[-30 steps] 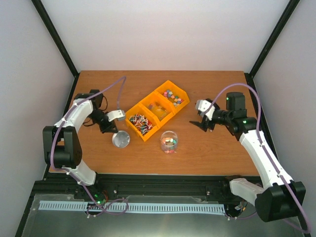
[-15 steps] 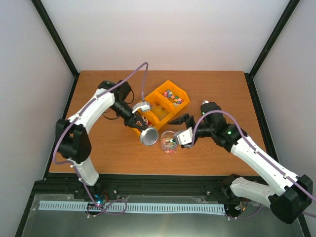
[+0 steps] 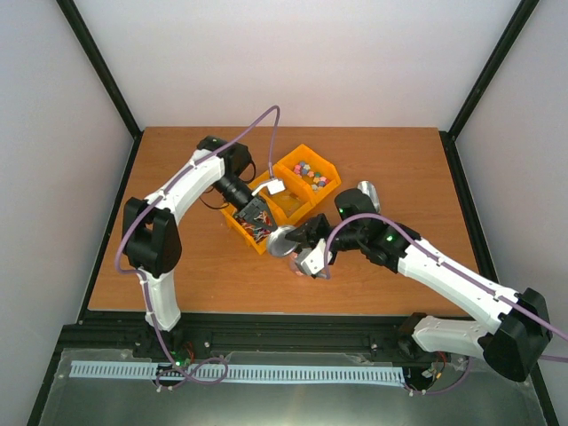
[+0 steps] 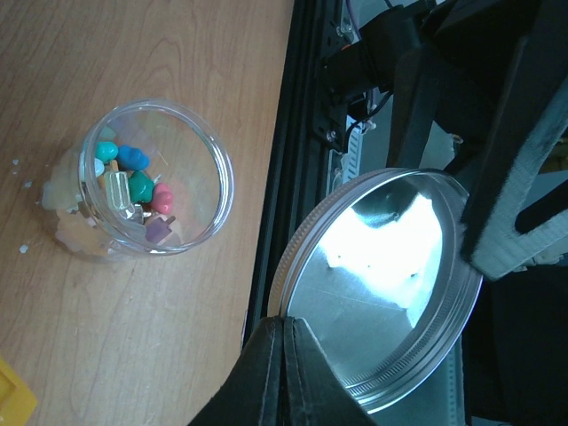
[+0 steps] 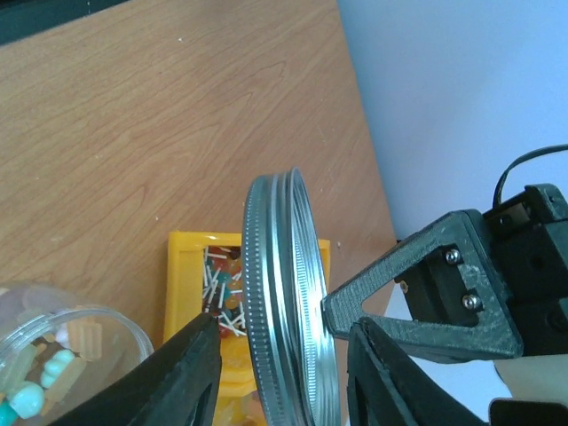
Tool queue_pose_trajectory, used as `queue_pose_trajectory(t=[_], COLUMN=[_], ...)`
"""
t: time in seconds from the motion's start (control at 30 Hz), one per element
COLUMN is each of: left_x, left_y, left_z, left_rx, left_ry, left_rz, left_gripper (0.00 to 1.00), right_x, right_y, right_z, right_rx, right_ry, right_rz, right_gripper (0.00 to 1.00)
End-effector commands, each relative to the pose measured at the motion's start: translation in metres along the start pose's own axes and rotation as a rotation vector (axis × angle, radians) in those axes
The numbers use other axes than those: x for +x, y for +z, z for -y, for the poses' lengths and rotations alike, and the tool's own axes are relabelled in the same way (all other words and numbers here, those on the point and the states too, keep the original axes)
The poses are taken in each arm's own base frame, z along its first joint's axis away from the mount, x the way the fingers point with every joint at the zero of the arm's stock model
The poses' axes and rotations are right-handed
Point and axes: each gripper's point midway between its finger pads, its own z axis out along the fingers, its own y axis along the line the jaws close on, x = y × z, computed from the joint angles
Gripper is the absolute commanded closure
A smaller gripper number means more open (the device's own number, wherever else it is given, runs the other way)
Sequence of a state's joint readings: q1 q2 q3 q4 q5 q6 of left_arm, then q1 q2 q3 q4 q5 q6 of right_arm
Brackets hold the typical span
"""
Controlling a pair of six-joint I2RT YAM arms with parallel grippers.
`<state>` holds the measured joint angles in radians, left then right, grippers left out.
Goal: Pack the candies
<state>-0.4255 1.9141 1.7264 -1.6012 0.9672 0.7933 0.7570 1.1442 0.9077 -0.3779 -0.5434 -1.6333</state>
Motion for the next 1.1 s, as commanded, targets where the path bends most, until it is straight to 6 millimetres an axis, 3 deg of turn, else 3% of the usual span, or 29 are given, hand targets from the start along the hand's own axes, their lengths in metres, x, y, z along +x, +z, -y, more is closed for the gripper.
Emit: queue_pose_trajectory(t=[0.0,0.27,0.43,0.5,0.57,0.6,0.7,0.8,0.93,1.07], left_x=[-0.009,-0.018,-0.025,-0.031,-0.039,-0.042,-0.045,-0.048,-0.050,-0.048], left_y=[-0.001,-0.004,-0.010,-0.022,-0.045,-0.058,-0.101,-0.136,-0.167,-0.176], left_z=[0.011,0.014,0.005,-0.002,-0.012,-0.017,-0.034,-0.033,-0.014,-0.002], left_rx=[0.041,0.052,0.001,-0.038,-0.093,-0.132,-0.333,-0.569,-0.783,-0.877], left_ry=[-0.036,-0.045,-0.049,-0.066,-0.071,-0.076,-0.042,0.055,0.173,0.281], left_rz=[0.022,0.047,0.065,0.109,0.191,0.233,0.354,0.464,0.597,0.643], left_gripper=[0.99,0.99,0.97,0.85,0.65,0.51,0.29,0.02,0.00,0.00], right_x=[0.003,0.004,0.005,0.006,0.007,0.008,0.015,0.024,0.047,0.074], right_y=[-0.001,-0.008,-0.013,-0.015,-0.018,-0.018,-0.021,-0.026,-0.032,-0.048], right_z=[0.021,0.022,0.017,0.017,0.019,0.020,0.030,0.047,0.065,0.078], right_rx=[0.045,0.032,0.023,0.031,0.039,0.049,0.090,0.133,0.173,0.230], right_ry=[-0.101,-0.056,-0.001,0.048,0.135,0.223,0.465,0.763,1.155,1.491], right_rz=[-0.046,-0.076,-0.096,-0.108,-0.116,-0.120,-0.122,-0.098,-0.041,0.050], right_gripper=[0.63,0.86,0.92,0.95,0.96,0.96,0.97,0.97,0.97,0.97])
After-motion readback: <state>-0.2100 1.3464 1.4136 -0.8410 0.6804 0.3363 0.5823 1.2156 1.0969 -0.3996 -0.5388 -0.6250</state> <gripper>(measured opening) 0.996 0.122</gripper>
